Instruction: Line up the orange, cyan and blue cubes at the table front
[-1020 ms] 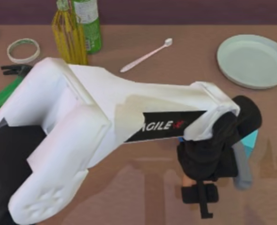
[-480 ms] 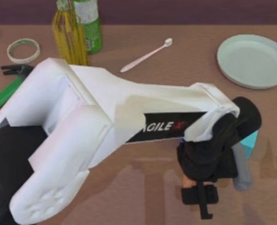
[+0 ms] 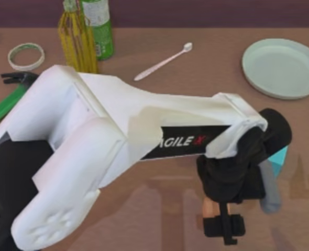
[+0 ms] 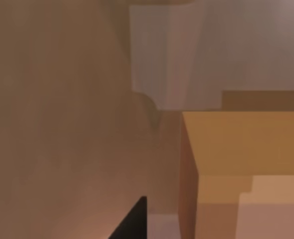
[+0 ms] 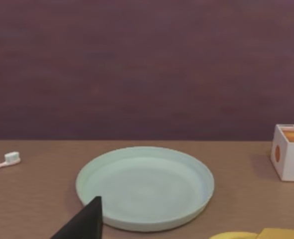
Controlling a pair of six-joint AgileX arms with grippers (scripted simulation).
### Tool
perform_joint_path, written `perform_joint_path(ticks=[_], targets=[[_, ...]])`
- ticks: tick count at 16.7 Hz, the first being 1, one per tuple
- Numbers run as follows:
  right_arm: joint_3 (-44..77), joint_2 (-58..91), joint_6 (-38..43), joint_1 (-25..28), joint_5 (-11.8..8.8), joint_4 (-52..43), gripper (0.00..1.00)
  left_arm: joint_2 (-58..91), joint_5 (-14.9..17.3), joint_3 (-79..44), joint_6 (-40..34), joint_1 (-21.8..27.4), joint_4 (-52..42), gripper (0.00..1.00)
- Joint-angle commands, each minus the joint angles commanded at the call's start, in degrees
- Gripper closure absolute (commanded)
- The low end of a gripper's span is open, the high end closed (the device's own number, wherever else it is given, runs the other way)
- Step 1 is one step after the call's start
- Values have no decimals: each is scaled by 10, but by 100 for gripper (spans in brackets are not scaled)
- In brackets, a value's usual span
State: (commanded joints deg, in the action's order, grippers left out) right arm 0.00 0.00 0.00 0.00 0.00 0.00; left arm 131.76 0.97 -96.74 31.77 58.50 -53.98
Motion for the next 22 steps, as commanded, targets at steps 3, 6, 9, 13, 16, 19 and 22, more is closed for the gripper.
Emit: perform_joint_path(ticks=[3, 6, 9, 13, 16, 19, 22], targets=[[0, 0, 0, 0, 0, 0, 0, 0, 0, 0, 0, 0, 0, 0], [0, 0, 0, 0, 0, 0, 0, 0, 0, 0, 0, 0, 0, 0], [0, 0, 0, 0, 0, 0, 0, 0, 0, 0, 0, -1, 0, 0], [0, 0, 0, 0, 0, 0, 0, -14, -1, -32, 0, -5, -44, 0], [0, 0, 0, 0, 0, 0, 0, -35, -1, -72, 0, -10, -112, 0], [0, 0, 0, 0, 0, 0, 0, -46, 0, -88, 0, -13, -133, 0], [0, 0, 0, 0, 0, 0, 0, -44, 0, -87, 0, -10, -132, 0]])
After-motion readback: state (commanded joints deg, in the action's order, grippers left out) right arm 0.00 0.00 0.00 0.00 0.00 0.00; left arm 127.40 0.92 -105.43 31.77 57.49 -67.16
